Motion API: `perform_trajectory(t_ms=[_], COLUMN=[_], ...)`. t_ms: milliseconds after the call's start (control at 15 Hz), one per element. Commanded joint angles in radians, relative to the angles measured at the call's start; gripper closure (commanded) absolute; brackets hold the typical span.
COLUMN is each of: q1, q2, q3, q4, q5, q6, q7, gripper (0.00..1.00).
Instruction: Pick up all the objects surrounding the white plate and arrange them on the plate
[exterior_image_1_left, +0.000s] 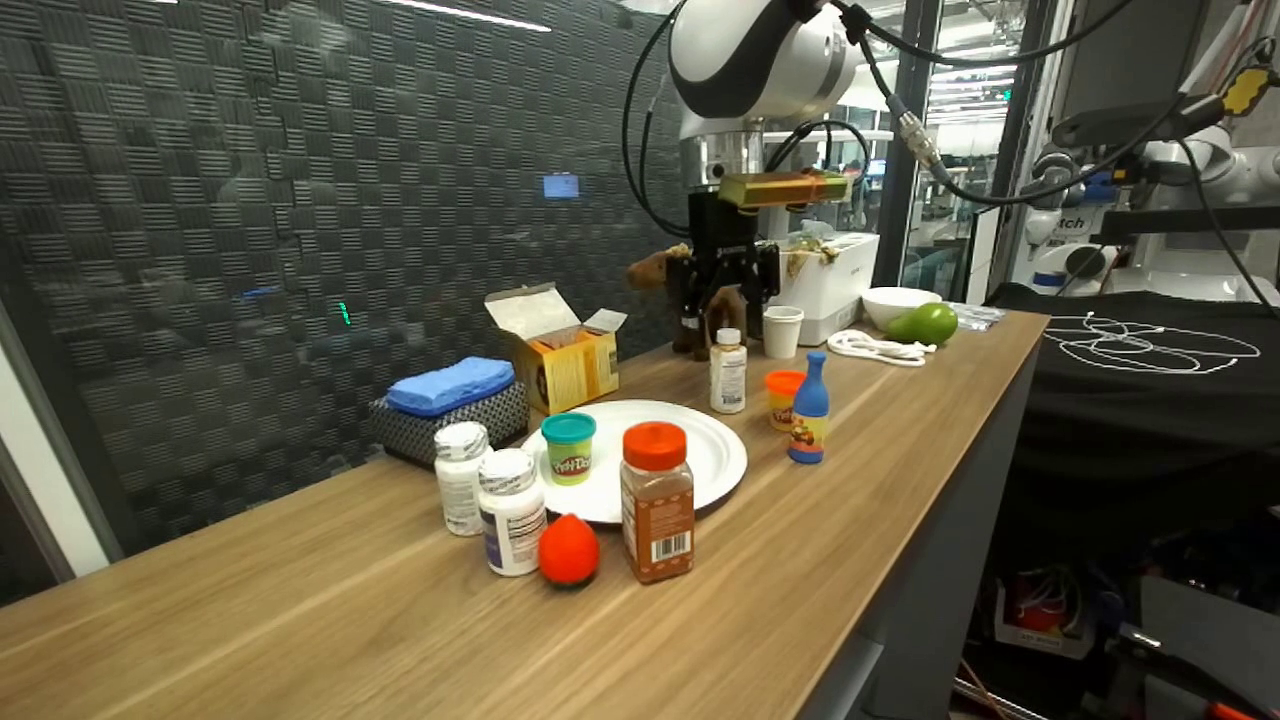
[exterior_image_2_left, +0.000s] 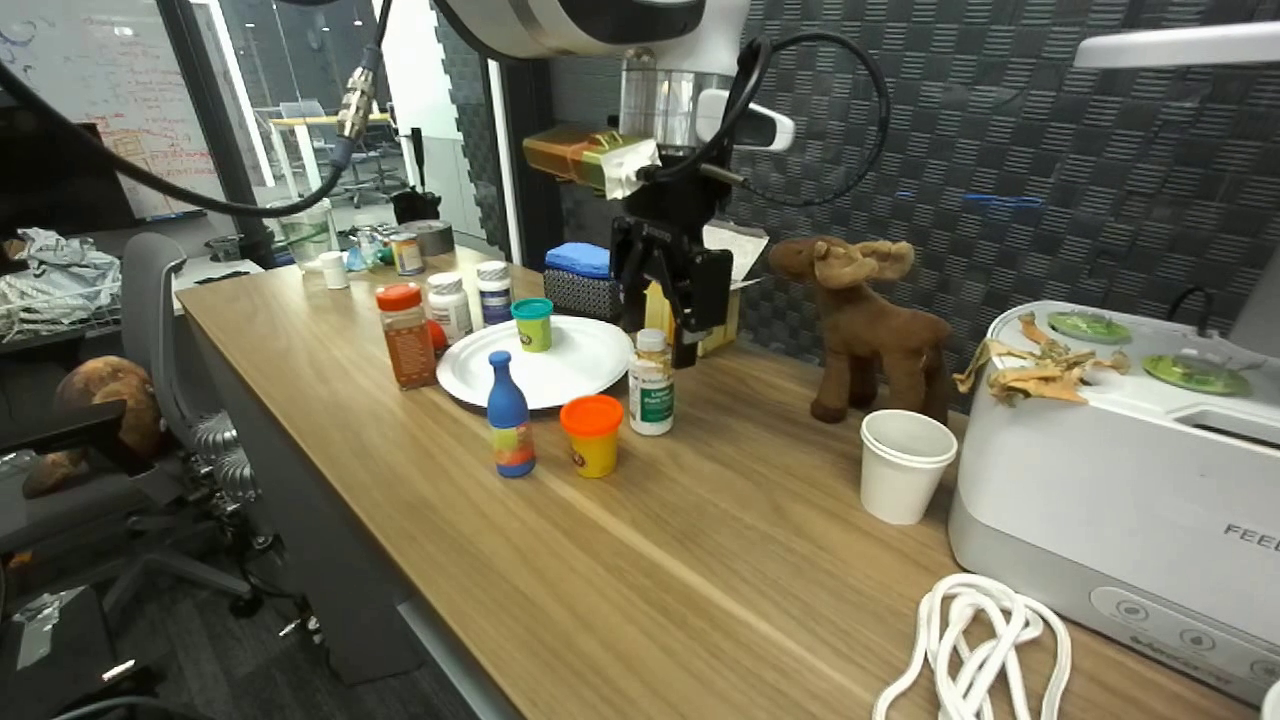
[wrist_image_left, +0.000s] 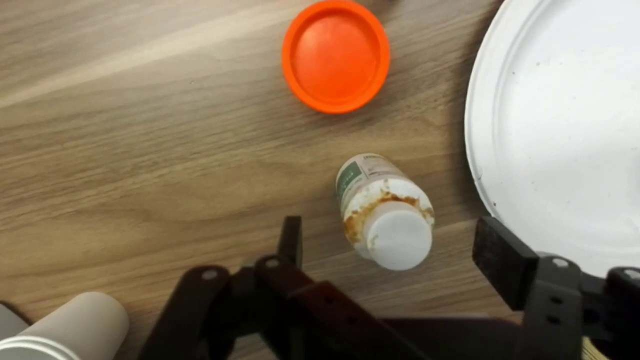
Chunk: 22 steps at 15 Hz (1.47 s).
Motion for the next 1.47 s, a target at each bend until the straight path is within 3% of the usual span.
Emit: perform_trajectory(t_ms=[0,333,400,467,1067,1400], q1=[0.010,0.027,0.031,0.037,0.113,0.139], q2=[-0.009,-0.040,-0.051,-0.059,-0.089,-0.064], q3=[-0.004,-0.008,-0.008,-0.008,0.028,0.061], q4=[0.005,-0.016,-0.022,-0.027,-0.003,0.018], q5=[-0.001,-0.031,-0.036,-0.045,-0.120,-0.103], q6=[-0.003,0.003,0.003,0.006,0.031,0.095], q7=[0.011,0.039,0.046,0.053,0.087,0.067], gripper=[0.42,0.80,0.81,0.88,0.86,0.86])
